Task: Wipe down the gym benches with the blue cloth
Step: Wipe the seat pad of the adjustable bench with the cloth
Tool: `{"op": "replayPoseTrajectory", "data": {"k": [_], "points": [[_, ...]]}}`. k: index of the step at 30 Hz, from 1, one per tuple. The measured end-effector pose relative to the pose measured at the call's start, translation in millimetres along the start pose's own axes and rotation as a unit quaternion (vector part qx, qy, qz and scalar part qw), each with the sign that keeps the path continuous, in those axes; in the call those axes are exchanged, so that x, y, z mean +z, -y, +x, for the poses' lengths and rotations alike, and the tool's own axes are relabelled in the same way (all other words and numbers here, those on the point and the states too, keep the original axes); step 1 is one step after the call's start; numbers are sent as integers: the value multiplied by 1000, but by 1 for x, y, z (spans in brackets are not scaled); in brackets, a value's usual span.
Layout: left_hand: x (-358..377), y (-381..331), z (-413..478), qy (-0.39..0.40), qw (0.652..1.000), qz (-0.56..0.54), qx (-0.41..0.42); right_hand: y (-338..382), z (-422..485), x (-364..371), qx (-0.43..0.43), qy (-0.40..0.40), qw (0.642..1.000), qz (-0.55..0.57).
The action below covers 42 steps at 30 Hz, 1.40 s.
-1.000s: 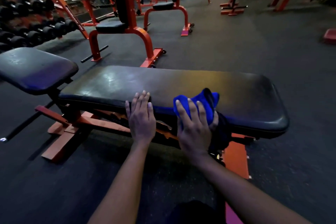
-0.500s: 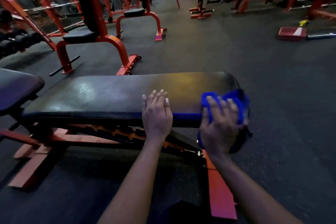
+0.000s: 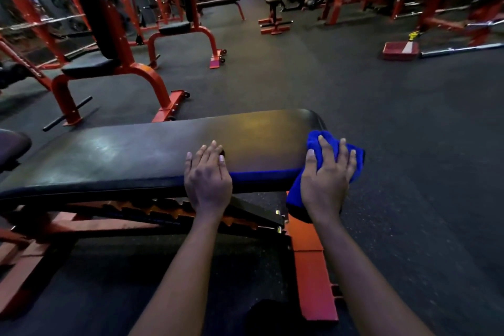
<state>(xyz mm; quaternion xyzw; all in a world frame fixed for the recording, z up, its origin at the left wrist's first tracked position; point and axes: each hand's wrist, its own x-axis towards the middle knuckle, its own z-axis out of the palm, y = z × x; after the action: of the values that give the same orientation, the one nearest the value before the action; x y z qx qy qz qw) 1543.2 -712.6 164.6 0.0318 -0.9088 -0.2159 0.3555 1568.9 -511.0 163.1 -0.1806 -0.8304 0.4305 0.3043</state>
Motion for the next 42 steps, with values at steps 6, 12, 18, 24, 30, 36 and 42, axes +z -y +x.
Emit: {"op": "replayPoseTrajectory", "data": {"k": [6, 12, 18, 24, 30, 36, 42], "points": [[-3, -2, -2, -3, 1000, 11, 9, -17, 98, -4, 128, 184, 971, 84], [1, -2, -3, -16, 1000, 24, 5, -17, 54, -11, 109, 109, 976, 153], [1, -4, -3, -20, 999, 30, 8, -23, 113, -3, 188, 223, 941, 170], [1, -4, -2, -8, 999, 33, -1, -29, 87, -1, 144, 169, 972, 72], [-5, -12, -1, 1, 999, 47, -15, -26, 151, 14, 156, 281, 940, 114], [-20, -26, 26, 60, 994, 67, -57, -33, 146, 24, 92, 294, 951, 25], [14, -34, 94, 134, 989, 66, -21, -12, 206, 60, 107, 319, 940, 54]]}}
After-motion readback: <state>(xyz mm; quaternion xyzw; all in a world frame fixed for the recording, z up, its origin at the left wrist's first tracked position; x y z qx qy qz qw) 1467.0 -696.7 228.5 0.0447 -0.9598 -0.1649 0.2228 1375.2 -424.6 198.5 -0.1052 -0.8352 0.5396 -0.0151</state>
